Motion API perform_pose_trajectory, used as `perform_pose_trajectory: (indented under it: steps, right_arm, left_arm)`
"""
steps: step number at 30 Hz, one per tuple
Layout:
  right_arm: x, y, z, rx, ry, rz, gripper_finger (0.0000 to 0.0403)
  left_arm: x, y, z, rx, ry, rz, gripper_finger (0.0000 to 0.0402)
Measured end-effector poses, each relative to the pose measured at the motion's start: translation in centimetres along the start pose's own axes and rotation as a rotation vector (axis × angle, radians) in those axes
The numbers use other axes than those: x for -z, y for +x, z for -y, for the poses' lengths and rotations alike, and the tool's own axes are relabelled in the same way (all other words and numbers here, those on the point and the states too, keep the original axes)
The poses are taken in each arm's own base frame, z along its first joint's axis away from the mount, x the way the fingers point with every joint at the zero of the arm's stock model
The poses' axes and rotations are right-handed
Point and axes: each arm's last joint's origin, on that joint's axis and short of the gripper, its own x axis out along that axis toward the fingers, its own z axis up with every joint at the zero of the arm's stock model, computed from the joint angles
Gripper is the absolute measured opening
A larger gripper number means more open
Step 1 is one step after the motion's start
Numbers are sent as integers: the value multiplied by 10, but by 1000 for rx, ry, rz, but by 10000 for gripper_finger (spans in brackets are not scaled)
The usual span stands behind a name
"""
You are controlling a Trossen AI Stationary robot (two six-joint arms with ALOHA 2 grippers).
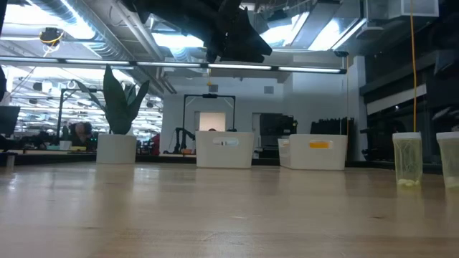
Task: Pick and place medicine bottles into bin by pill shape (circle, oval)
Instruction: Put the small yellow tablet bottle into the left white bin
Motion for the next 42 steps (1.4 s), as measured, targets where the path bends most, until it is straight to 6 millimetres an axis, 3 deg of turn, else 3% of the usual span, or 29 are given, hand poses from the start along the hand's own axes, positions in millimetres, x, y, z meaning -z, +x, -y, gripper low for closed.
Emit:
perform_pose_trajectory:
  steps: [22, 42]
  right_arm:
    - [-19, 12, 11, -11, -59, 4, 3]
    - [-13, 21, 12, -8, -1, -85, 3]
  left_arm:
    - [2, 0, 0, -2, 5, -16, 169]
    - [2, 0, 0, -2, 5, -16, 169]
